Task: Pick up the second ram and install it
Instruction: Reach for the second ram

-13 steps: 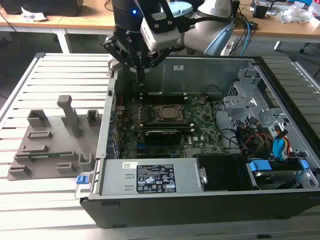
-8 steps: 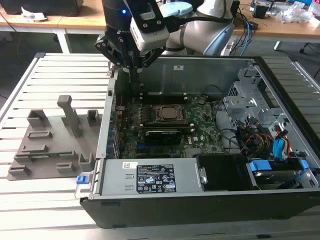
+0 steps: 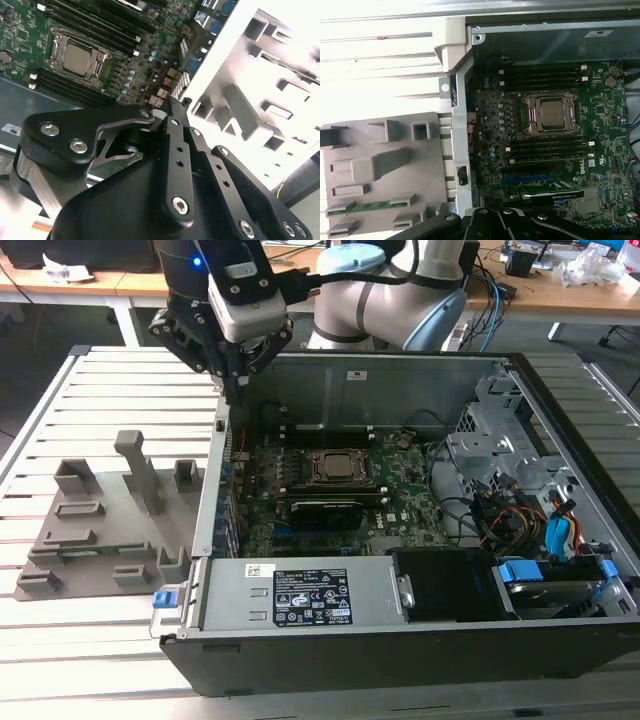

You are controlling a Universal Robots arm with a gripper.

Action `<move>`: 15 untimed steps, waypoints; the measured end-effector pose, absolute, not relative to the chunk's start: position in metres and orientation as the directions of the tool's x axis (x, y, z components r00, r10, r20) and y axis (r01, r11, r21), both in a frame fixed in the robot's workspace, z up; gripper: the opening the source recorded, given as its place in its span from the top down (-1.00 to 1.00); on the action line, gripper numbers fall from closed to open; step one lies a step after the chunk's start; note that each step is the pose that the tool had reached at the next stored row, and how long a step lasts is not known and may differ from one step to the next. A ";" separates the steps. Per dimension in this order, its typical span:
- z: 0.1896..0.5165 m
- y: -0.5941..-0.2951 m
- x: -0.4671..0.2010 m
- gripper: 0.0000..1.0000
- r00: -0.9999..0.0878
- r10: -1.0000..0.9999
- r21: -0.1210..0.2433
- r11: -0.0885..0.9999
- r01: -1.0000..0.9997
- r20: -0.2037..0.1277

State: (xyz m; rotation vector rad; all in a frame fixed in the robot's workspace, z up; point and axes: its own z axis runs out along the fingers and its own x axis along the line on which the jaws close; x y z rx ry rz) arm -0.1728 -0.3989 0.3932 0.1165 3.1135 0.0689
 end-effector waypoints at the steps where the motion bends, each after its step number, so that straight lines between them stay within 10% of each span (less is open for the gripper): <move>1: 0.393 -0.399 -0.177 0.79 -0.997 0.075 0.045 0.996 0.074 -0.023; 15: 0.393 -0.399 -0.234 0.79 -0.997 0.075 0.045 0.996 0.074 -0.024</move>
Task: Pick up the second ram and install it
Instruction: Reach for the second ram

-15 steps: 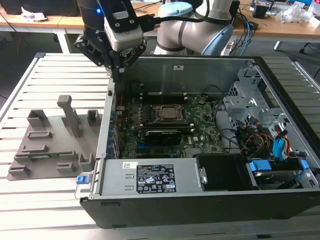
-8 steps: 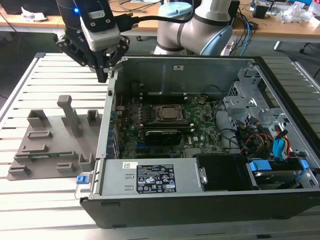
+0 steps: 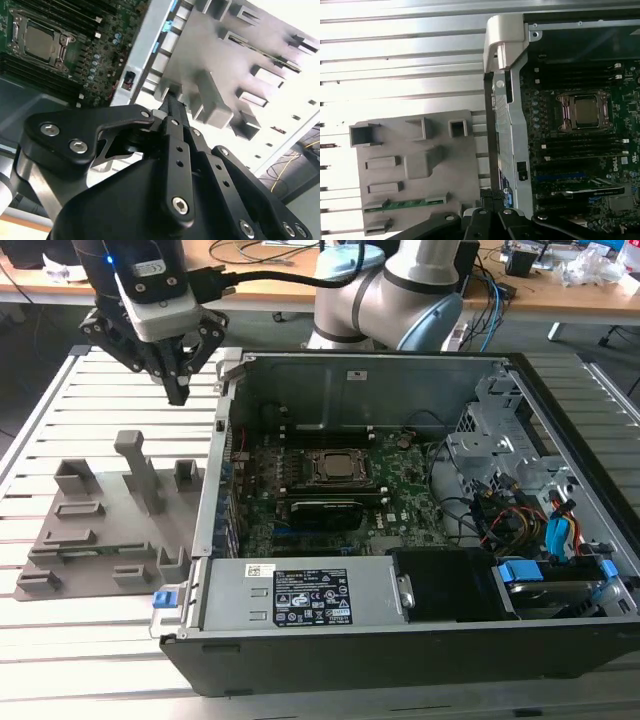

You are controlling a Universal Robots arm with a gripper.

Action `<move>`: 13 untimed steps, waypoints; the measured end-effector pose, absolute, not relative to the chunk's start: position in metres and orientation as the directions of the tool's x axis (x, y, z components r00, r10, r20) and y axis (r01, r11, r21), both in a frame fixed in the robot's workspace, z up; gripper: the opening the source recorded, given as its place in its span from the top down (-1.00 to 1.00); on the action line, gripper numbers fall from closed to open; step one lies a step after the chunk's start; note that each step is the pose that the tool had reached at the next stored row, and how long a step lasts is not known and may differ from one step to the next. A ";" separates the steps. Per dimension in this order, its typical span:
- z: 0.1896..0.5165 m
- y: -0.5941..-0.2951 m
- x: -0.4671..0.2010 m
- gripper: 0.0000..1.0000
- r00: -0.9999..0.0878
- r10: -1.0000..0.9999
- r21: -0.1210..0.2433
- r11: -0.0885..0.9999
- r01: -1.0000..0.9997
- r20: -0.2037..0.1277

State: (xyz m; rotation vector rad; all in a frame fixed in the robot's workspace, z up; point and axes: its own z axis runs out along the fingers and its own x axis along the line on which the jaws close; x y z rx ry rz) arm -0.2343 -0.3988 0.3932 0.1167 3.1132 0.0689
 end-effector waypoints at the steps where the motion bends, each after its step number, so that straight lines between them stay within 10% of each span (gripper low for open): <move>1: 0.393 -0.399 -0.240 0.79 -0.997 0.075 0.045 0.996 0.074 -0.024; 13: 0.393 -0.399 -0.273 0.79 -0.997 0.075 0.045 0.996 0.074 -0.024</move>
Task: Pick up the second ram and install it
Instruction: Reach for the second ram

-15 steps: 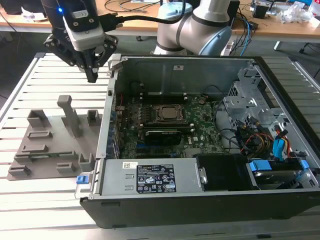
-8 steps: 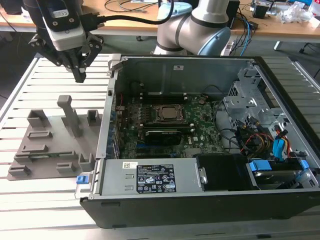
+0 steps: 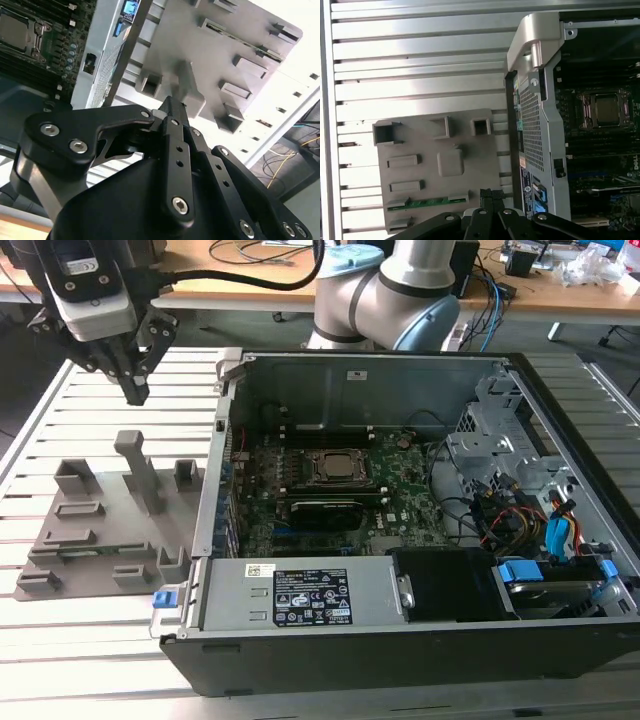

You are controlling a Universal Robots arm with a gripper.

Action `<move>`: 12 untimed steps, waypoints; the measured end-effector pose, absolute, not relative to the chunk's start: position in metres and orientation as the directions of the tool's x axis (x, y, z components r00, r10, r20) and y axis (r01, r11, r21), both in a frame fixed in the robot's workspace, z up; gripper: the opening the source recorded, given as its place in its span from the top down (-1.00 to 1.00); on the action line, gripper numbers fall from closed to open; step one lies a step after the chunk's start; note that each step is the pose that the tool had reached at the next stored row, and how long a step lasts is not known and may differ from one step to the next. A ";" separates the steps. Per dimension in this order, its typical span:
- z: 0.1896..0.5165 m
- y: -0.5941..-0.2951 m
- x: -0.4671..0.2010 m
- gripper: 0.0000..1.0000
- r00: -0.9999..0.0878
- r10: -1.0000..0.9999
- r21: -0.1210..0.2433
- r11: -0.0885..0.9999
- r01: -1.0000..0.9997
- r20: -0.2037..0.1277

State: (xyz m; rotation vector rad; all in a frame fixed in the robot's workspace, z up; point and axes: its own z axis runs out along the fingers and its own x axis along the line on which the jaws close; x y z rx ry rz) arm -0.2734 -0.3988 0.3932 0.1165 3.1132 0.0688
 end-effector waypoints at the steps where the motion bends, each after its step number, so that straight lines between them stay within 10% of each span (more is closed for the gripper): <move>1: 0.393 -0.399 -0.277 0.79 -0.997 0.075 0.045 0.996 0.074 -0.024; 12: 0.393 -0.399 -0.304 0.79 -0.997 0.075 0.045 0.996 0.074 -0.024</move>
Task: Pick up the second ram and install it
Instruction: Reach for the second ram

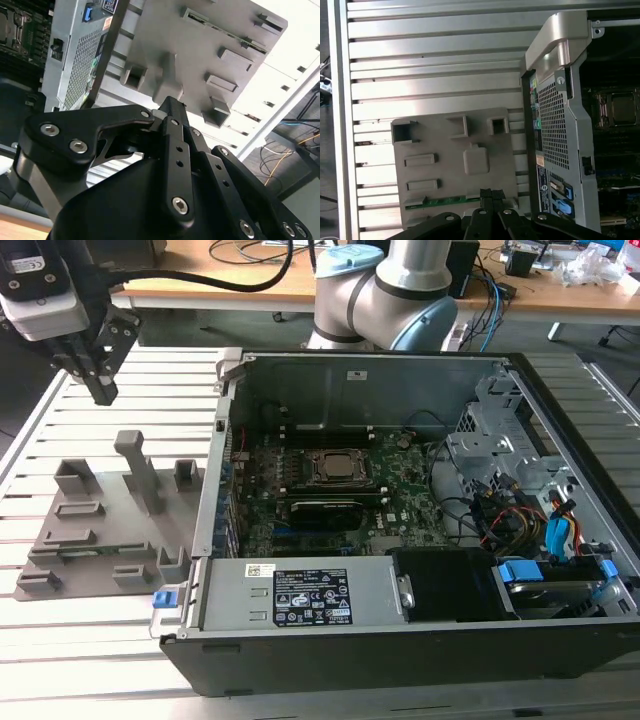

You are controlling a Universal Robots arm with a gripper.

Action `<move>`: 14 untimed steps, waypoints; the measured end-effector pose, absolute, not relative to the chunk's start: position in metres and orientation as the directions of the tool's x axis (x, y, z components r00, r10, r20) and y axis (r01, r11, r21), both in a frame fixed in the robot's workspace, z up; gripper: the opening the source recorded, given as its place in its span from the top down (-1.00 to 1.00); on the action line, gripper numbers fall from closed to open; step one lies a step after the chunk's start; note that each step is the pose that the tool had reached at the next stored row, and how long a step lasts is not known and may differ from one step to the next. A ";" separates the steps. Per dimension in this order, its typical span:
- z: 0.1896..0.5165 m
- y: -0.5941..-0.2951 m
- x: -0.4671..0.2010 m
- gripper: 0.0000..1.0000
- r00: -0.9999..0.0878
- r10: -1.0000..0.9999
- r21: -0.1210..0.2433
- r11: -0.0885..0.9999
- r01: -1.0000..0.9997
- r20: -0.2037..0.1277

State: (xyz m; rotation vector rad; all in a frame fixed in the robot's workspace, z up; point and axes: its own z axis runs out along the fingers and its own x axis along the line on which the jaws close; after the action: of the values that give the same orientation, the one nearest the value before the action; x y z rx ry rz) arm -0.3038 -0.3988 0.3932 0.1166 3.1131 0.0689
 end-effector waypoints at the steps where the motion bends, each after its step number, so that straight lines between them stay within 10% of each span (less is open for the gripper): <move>1: 0.393 -0.399 -0.306 0.79 -0.997 0.075 0.045 0.996 0.074 -0.024; 14: 0.393 -0.399 -0.339 0.79 -0.997 0.075 0.045 0.996 0.074 -0.024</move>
State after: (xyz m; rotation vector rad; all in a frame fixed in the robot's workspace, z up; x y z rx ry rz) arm -0.3390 -0.3989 0.3931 0.1165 3.1129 0.0689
